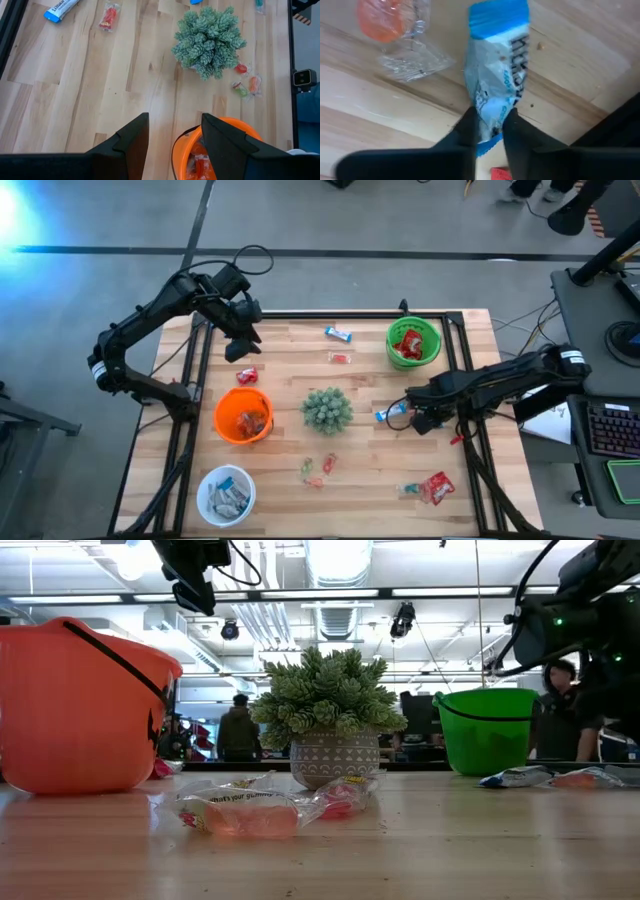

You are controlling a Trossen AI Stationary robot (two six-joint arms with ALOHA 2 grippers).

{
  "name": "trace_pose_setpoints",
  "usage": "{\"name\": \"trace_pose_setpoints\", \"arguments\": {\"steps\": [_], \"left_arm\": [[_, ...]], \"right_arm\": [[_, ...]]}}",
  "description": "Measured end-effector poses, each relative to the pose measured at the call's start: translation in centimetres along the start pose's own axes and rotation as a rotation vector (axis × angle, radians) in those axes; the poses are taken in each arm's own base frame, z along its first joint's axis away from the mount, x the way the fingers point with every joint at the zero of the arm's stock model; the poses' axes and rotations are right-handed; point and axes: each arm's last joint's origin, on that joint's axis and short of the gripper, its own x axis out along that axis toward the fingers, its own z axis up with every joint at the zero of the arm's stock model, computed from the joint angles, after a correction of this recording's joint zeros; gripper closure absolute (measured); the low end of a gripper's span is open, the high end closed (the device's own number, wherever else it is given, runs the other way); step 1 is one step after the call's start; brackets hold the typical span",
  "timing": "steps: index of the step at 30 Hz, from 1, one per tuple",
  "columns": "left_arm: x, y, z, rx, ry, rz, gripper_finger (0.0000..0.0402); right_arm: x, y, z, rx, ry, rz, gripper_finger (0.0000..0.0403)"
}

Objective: Sort candy
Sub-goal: Put the white chocolate into the white bucket

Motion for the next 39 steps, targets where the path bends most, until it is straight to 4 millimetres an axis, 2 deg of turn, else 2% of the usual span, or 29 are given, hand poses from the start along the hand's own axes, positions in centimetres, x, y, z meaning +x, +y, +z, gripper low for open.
{"name": "trace_pose_setpoints", "arguments": {"steps": [2, 8, 21, 32, 39], "left_arm": [[0.0, 0.0, 0.0, -0.001, 0.001, 0.0, 0.0238], [0.0, 0.0, 0.0, 0.001, -0.003, 0.001, 0.0238], [0.0, 0.1, 0.2, 0.007, -0.017, 0.017, 0.0238], [0.0, 0.5, 1.2, -0.001, -0.108, 0.064, 0.0238], [-0.2, 0.8, 2.2, -0.042, -0.206, 0.086, 0.0238]], "right_arm": [[-0.1, 0.1, 0.0, 0.009, -0.003, 0.002, 0.038], [-0.8, 0.5, 0.1, 0.06, -0.029, 0.011, 0.0384], [-4.9, 1.2, -0.4, 0.137, -0.096, 0.071, 0.0387], [-12.3, 3.8, -0.3, 0.06, -0.368, 0.265, 0.0387], [-17.3, 4.9, -0.4, -0.028, -0.597, 0.315, 0.0387]]}}
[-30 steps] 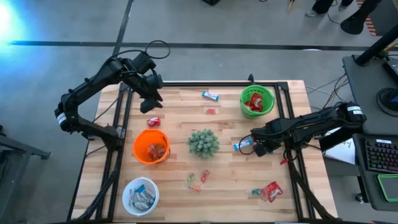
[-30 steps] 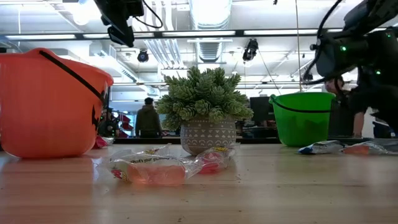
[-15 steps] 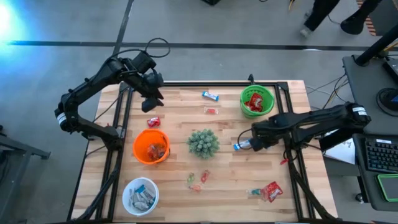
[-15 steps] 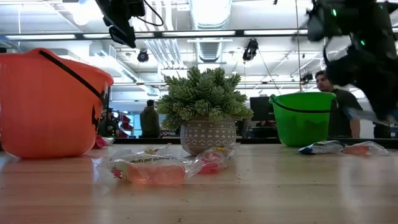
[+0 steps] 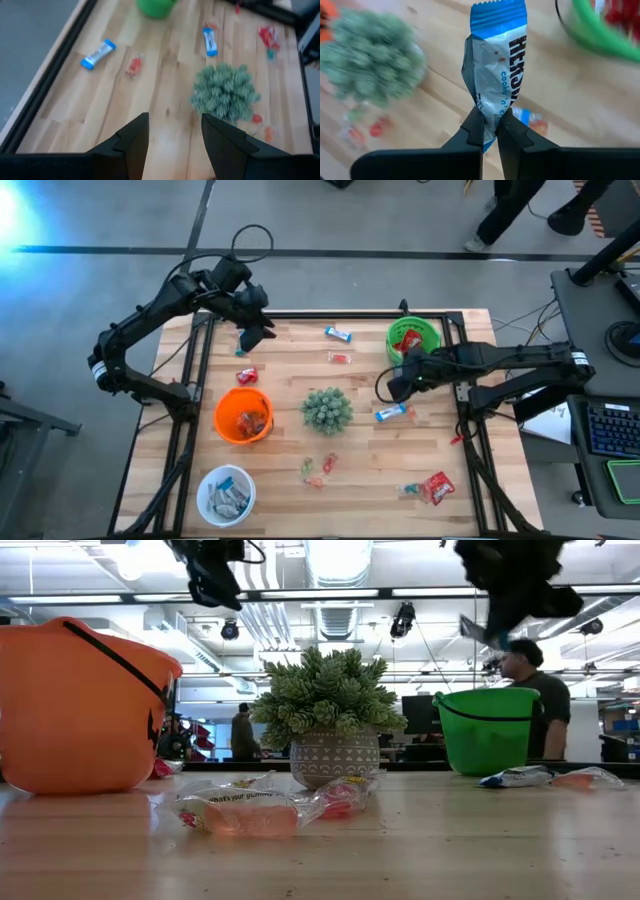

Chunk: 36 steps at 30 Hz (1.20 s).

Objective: Sort candy
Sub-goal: Put the white chocolate into the white bucket

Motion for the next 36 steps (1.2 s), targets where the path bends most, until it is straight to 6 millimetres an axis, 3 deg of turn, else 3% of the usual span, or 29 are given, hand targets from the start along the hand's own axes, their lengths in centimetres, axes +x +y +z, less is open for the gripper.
{"name": "trace_pose_setpoints", "arguments": {"steps": [6, 16, 24, 29, 36], "left_arm": [[-0.1, 0.2, 1.1, -0.036, -0.112, 0.016, 0.0238], [-0.3, 0.1, 2.5, -0.042, -0.245, -0.069, 0.0238], [-0.8, -0.6, 4.0, 0.018, -0.383, -0.302, 0.0238], [-0.6, -0.9, 4.4, 0.028, -0.404, -0.397, 0.0238], [-0.4, -1.6, 4.9, 0.076, -0.428, -0.447, 0.0238]], "right_arm": [[-2.1, 1.5, 2.2, -0.095, -0.089, 0.041, 0.0387], [-3.3, 3.0, 5.8, -0.231, -0.187, 0.045, 0.0387], [-4.7, 5.1, 8.4, -0.326, -0.395, 0.332, 0.0387], [-4.7, 6.0, 9.3, -0.365, -0.458, 0.39, 0.0387], [-3.2, 7.8, 10.3, -0.434, -0.444, 0.454, 0.0387]]}}
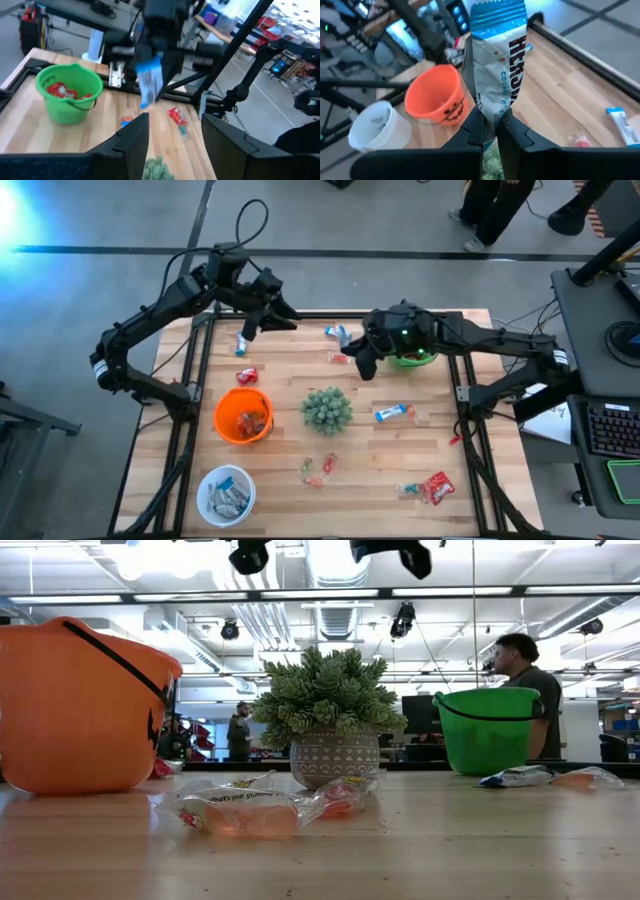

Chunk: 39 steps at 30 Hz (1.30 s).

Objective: Sort candy
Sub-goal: Put the white chocolate into the white bucket

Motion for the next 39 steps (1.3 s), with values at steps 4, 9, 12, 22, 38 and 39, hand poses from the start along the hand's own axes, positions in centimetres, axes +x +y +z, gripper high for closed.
{"name": "trace_pose_setpoints", "arguments": {"steps": [4, 9, 12, 22, 38, 39], "left_arm": [[0.8, 0.1, 0.1, -0.005, -0.008, -0.018, 0.0238], [2.1, 1.0, -0.4, -0.036, 0.027, -0.036, 0.0238], [2.9, 1.3, -0.6, -0.049, 0.046, -0.089, 0.0238], [4.6, 2.0, -1.2, -0.052, 0.075, -0.162, 0.0238], [5.2, 2.5, -1.0, 0.04, 0.048, -0.171, 0.0273], [5.3, 2.5, -1.0, 0.046, 0.048, -0.172, 0.0285]], "right_arm": [[1.4, 0.3, 0.7, -0.048, 0.01, 0.003, 0.0387], [2.2, 1.2, 2.4, -0.108, -0.012, 0.059, 0.0387], [2.8, 1.5, 3.0, -0.143, -0.011, 0.063, 0.0387], [4.0, 1.9, 4.2, -0.177, -0.008, 0.085, 0.0387], [5.2, 1.9, 4.1, -0.173, 0.017, 0.1, 0.0387], [5.2, 1.9, 4.1, -0.173, 0.017, 0.099, 0.0386]]}}
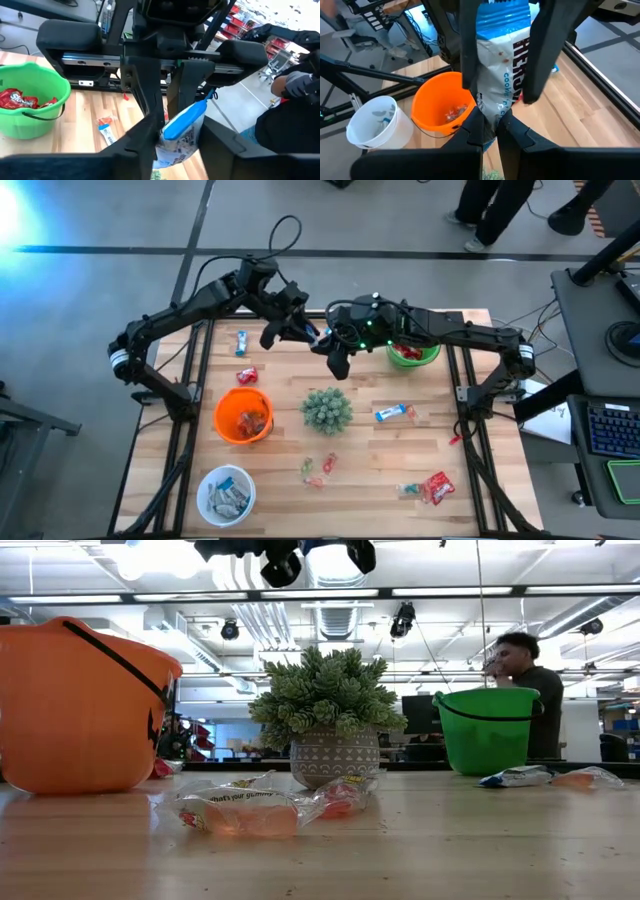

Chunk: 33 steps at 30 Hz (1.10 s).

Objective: Sort candy
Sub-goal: Put the white chocolate into the white bucket

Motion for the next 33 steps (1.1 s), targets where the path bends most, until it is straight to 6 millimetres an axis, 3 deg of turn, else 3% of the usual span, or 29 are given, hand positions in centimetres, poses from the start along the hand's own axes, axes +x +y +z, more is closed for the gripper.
{"name": "trace_pose_setpoints", "arguments": {"steps": [6, 8, 19, 26, 33], "left_arm": [[0.0, 0.0, 0.0, 0.026, 0.0, -0.012, 0.0377], [0.0, 0.0, 0.0, 0.033, 0.001, -0.012, 0.039], [0.0, 0.0, -0.1, 0.029, 0.004, -0.012, 0.039], [-0.3, -0.3, -1.0, -0.02, 0.067, -0.012, 0.0391], [-0.6, -0.7, -2.3, -0.096, 0.16, -0.016, 0.0391]], "right_arm": [[0.0, 0.0, 0.1, -0.021, -0.007, 0.002, 0.036], [0.0, 0.0, 0.1, -0.023, -0.007, 0.001, 0.035], [-0.2, 0.0, 0.2, -0.06, -0.011, 0.001, 0.0286], [-2.1, -1.0, 0.2, -0.06, 0.025, -0.046, 0.0238], [-4.0, -2.5, -0.1, -0.024, 0.094, -0.106, 0.0221]]}}
